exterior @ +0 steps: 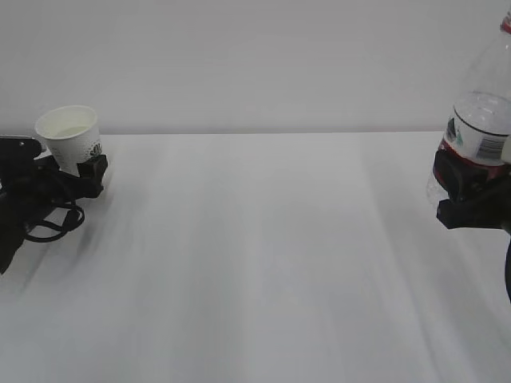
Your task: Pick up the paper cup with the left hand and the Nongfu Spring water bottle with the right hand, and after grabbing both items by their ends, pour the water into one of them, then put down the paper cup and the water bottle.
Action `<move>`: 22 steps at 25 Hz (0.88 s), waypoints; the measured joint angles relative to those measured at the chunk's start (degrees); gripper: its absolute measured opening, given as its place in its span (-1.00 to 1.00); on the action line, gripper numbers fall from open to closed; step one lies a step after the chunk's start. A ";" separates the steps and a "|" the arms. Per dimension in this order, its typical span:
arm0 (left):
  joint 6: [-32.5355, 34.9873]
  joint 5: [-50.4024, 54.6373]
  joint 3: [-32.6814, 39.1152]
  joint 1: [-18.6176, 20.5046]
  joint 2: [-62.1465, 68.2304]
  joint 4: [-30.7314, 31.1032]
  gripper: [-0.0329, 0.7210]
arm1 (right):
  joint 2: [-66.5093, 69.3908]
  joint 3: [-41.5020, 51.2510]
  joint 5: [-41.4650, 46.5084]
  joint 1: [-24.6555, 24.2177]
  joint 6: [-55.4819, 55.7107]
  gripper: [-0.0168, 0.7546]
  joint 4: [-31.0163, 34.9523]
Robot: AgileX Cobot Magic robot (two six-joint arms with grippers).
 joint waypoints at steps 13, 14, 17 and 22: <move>0.00 0.00 13.27 0.00 -12.43 2.01 0.83 | 0.00 0.00 0.00 0.00 0.00 0.19 0.00; 0.00 0.00 14.27 0.00 -13.79 2.01 0.82 | 0.00 0.00 0.00 0.00 0.00 0.19 0.00; 0.00 0.00 16.79 0.00 -17.27 2.03 0.80 | 0.00 0.00 0.00 0.00 -0.09 0.19 0.00; 0.00 0.00 20.37 0.00 -22.04 2.13 0.78 | 0.00 0.00 0.00 0.00 -0.09 0.19 0.00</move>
